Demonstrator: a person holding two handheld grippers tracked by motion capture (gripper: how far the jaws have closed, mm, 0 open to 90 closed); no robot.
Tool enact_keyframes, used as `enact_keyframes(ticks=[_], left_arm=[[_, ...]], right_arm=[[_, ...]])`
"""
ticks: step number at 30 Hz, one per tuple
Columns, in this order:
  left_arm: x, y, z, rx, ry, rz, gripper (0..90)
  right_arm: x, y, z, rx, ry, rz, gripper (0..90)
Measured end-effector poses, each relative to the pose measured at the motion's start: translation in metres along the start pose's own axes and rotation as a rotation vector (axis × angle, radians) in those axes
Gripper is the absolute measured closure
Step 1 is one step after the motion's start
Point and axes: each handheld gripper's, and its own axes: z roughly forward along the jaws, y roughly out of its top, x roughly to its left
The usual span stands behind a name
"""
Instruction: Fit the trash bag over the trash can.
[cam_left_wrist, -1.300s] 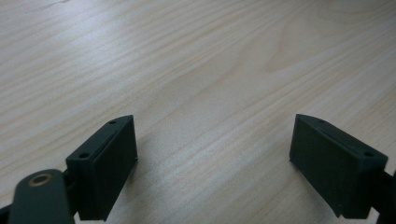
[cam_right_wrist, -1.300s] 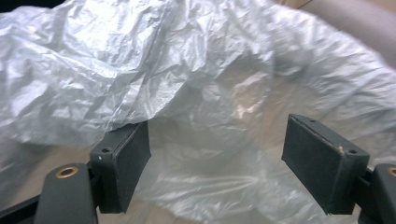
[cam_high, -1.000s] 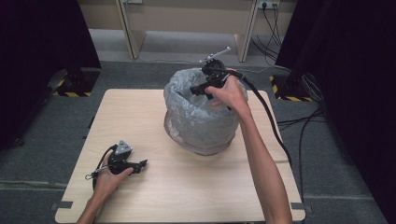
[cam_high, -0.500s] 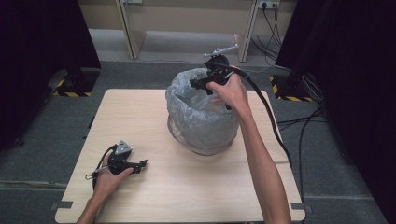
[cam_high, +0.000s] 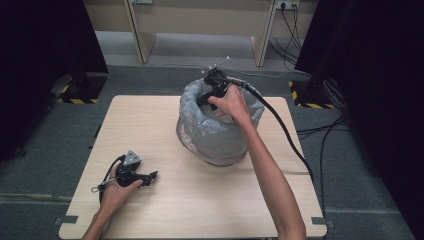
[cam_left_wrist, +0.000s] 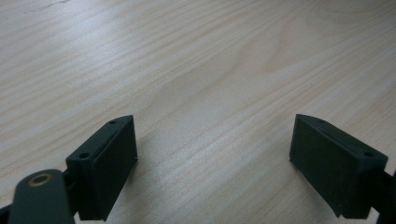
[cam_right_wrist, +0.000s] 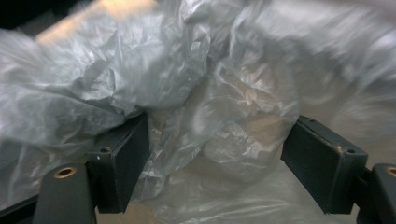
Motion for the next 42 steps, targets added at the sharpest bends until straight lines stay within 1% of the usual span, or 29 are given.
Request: enact_keyframes(ticks=[3,5,7,8,9,11,13,16,17,19,21,22,24,25,26,28,29,31,34,36,38,39,41,42], left_arm=[[0.0,0.0,0.0,0.0,0.0,0.0,14.0],[0.0,0.0,0.0,0.0,0.0,0.0,14.0],[0.0,0.0,0.0,0.0,0.0,0.0,14.0],[0.0,0.0,0.0,0.0,0.0,0.0,14.0],[0.0,0.0,0.0,0.0,0.0,0.0,14.0],[0.0,0.0,0.0,0.0,0.0,0.0,14.0],[0.0,0.0,0.0,0.0,0.0,0.0,14.0],[0.0,0.0,0.0,0.0,0.0,0.0,14.0],[0.0,0.0,0.0,0.0,0.0,0.0,14.0],[0.0,0.0,0.0,0.0,0.0,0.0,14.0],[0.0,0.0,0.0,0.0,-0.001,0.0,14.0],[0.0,0.0,0.0,0.0,0.0,0.0,14.0],[0.0,0.0,0.0,0.0,0.0,0.0,14.0],[0.0,0.0,0.0,0.0,-0.001,0.0,14.0],[0.0,0.0,0.0,0.0,0.0,0.0,14.0],[0.0,0.0,0.0,0.0,-0.001,0.0,14.0],[0.0,0.0,0.0,0.0,-0.001,0.001,14.0],[0.0,0.0,0.0,0.001,-0.001,0.002,14.0],[0.0,0.0,0.0,0.0,-0.002,0.002,14.0],[0.0,0.0,0.0,0.001,-0.002,0.001,14.0],[0.0,0.0,0.0,0.001,-0.002,0.001,14.0],[0.0,0.0,0.0,0.001,-0.002,0.001,14.0],[0.0,0.0,0.0,0.001,-0.002,0.002,14.0],[0.0,0.0,0.0,0.001,-0.002,0.001,14.0]], right_arm=[[-0.002,-0.006,0.014,0.03,0.02,-0.004,23.3],[-0.005,-0.01,0.017,0.033,0.039,0.004,23.3],[-0.007,-0.011,0.012,0.033,0.043,-0.002,23.8],[-0.008,-0.011,0.008,0.024,0.041,-0.007,25.4],[-0.009,-0.011,0.002,0.009,0.041,-0.01,25.4],[-0.01,-0.011,-0.011,-0.029,0.04,0.0,25.2],[-0.013,-0.012,-0.022,-0.062,0.013,0.012,24.7],[-0.017,-0.014,-0.026,-0.07,-0.047,0.049,24.4],[-0.02,-0.015,-0.023,-0.058,-0.064,0.058,24.2],[-0.023,-0.016,-0.013,-0.01,-0.091,0.062,23.9],[-0.028,-0.021,0.002,0.072,-0.113,0.056,22.4],[-0.031,-0.024,0.009,0.103,-0.12,0.052,22.5],[-0.033,-0.028,0.018,0.146,-0.113,0.052,22.3],[-0.032,-0.028,0.019,0.155,-0.109,0.045,22.2],[-0.031,-0.027,0.02,0.169,-0.113,0.034,21.7],[-0.028,-0.027,0.026,0.22,-0.118,0.011,20.9],[-0.027,-0.028,0.029,0.246,-0.108,0.003,20.9],[-0.026,-0.029,0.031,0.26,-0.088,-0.001,20.9],[-0.026,-0.028,0.029,0.259,-0.075,0.004,21.1],[-0.026,-0.027,0.026,0.234,-0.06,0.01,21.5],[-0.026,-0.024,0.019,0.183,-0.047,0.01,21.6],[-0.026,-0.023,0.013,0.157,-0.035,0.019,21.7],[-0.023,-0.019,-0.001,0.104,-0.037,0.012,21.6],[-0.022,-0.016,-0.009,0.07,-0.033,0.017,21.2]])
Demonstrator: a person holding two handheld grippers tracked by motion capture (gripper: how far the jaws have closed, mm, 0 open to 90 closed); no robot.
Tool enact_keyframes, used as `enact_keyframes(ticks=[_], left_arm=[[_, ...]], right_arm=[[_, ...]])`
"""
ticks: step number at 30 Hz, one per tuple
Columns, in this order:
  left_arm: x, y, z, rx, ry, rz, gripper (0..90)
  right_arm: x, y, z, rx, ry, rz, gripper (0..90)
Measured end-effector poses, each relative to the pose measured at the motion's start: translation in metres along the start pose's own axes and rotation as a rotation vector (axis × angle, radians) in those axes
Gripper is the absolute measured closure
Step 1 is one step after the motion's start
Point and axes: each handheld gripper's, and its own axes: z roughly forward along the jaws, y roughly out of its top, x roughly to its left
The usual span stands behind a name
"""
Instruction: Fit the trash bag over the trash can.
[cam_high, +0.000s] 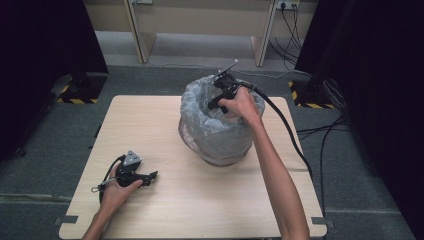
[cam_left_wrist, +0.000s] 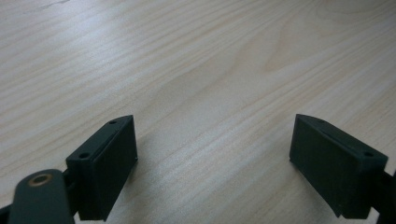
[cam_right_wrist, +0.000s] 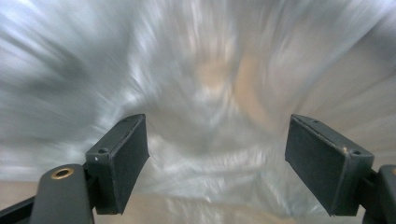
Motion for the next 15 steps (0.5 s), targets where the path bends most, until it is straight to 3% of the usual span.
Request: enact_keyframes(ticks=[1,3,5,10,15], left_arm=[[0.0,0.0,0.0,0.0,0.0,0.0,14.0],[0.0,0.0,0.0,0.0,0.0,0.0,14.0],[0.0,0.0,0.0,0.0,0.0,0.0,14.0],[0.0,0.0,0.0,0.002,0.0,0.003,14.0],[0.0,0.0,0.0,0.001,0.0,0.001,14.0]], right_arm=[[0.001,0.001,-0.007,-0.071,0.016,0.011,21.8],[0.001,0.006,-0.021,-0.111,0.068,0.04,22.0],[0.002,0.011,-0.033,-0.161,0.049,0.052,22.2],[-0.01,0.015,-0.058,-0.199,0.026,0.076,21.8],[-0.032,0.002,-0.082,-0.236,0.0,0.111,21.7]])
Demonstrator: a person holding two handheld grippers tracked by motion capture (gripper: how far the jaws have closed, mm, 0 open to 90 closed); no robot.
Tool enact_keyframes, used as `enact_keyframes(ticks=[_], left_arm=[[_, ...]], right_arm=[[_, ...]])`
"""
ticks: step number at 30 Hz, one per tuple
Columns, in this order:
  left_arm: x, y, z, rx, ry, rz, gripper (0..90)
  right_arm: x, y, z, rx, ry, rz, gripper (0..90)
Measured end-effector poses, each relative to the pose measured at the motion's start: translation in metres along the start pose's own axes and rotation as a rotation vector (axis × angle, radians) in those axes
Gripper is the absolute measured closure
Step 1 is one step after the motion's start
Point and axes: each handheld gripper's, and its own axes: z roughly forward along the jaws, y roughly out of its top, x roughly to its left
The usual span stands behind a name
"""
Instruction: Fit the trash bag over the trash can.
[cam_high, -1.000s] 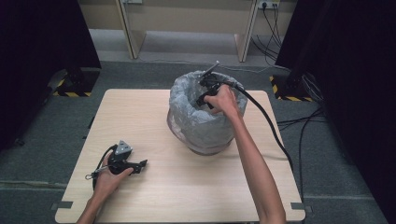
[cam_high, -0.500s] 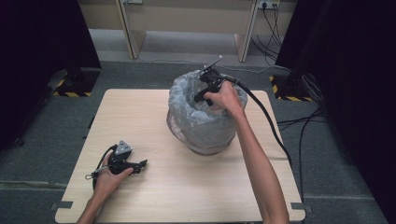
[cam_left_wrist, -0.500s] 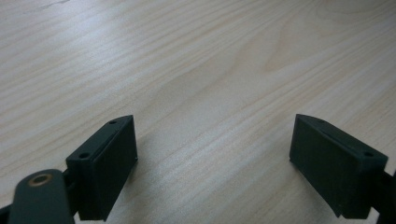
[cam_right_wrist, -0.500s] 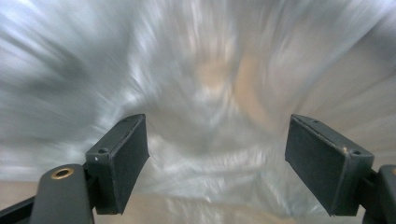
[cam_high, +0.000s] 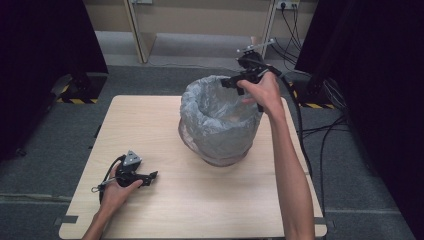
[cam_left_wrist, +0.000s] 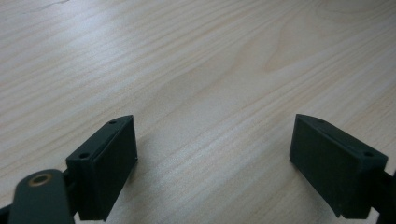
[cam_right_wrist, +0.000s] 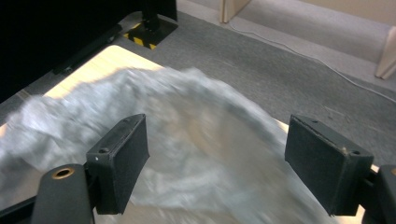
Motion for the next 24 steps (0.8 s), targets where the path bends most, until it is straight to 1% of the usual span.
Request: enact_keyframes(ticks=[2,3,6,13,15,17,19,20,21,22,24], left_arm=[[0.0,0.0,0.0,0.0,0.0,0.0,14.0],[0.0,0.0,0.0,0.001,0.0,0.0,13.9],[0.0,0.0,0.0,0.002,0.0,0.001,13.9],[0.0,0.0,0.0,0.0,0.0,0.0,14.0],[0.0,0.0,0.0,0.001,0.0,0.0,13.9],[0.0,0.0,0.0,0.001,0.0,0.001,13.9],[0.0,0.0,0.0,0.001,0.0,0.001,14.0],[0.0,0.0,0.0,0.001,0.0,0.001,13.9],[0.0,0.0,0.0,0.001,0.0,0.001,13.9],[0.0,0.0,0.0,0.001,0.0,0.001,13.9],[0.0,0.0,0.0,0.001,0.0,0.001,13.9]], right_arm=[[-0.011,-0.007,-0.007,0.004,-0.026,0.012,21.9],[-0.016,-0.011,-0.009,0.017,-0.04,0.012,22.0],[-0.028,-0.024,-0.013,0.029,-0.053,0.019,22.5],[-0.051,-0.046,-0.023,-0.006,-0.072,0.044,21.9],[-0.052,-0.051,-0.022,0.017,-0.07,0.037,21.9],[-0.051,-0.055,-0.017,0.062,-0.063,0.013,22.1],[-0.051,-0.059,-0.011,0.098,-0.068,0.0,22.5],[-0.051,-0.06,-0.009,0.107,-0.072,-0.003,22.5],[-0.05,-0.061,-0.007,0.114,-0.072,-0.003,22.4],[-0.051,-0.062,-0.006,0.11,-0.064,-0.003,22.4],[-0.052,-0.061,-0.01,0.08,-0.057,0.007,22.4]])
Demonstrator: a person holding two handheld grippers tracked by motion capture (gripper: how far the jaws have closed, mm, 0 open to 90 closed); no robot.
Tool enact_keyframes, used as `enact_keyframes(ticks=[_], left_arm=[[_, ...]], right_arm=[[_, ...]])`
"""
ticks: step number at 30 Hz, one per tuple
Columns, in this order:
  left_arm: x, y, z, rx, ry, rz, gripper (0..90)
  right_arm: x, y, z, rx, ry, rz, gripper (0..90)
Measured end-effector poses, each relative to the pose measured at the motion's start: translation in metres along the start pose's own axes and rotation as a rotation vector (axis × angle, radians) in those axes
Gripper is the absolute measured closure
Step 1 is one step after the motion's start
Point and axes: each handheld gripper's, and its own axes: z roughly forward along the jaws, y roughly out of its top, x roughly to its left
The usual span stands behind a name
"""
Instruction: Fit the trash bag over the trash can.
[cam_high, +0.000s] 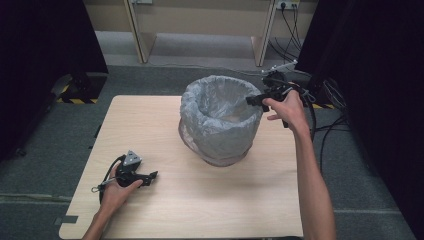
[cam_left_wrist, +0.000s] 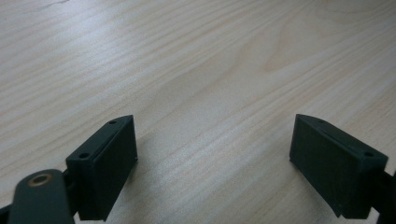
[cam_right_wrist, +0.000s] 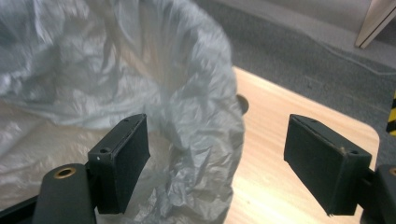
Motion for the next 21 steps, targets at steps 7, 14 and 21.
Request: enact_keyframes(ticks=[7,14,21], left_arm=[[0.0,0.0,0.0,0.0,-0.001,0.001,13.9],[0.0,0.001,0.001,-0.003,-0.03,0.025,14.4],[-0.002,0.014,-0.005,-0.045,-0.039,0.022,14.9]], right_arm=[[-0.018,-0.004,-0.027,-0.108,-0.011,0.049,22.2],[-0.053,-0.026,-0.039,-0.171,-0.101,0.142,22.1],[-0.063,-0.074,0.01,-0.107,-0.102,0.127,22.8]])
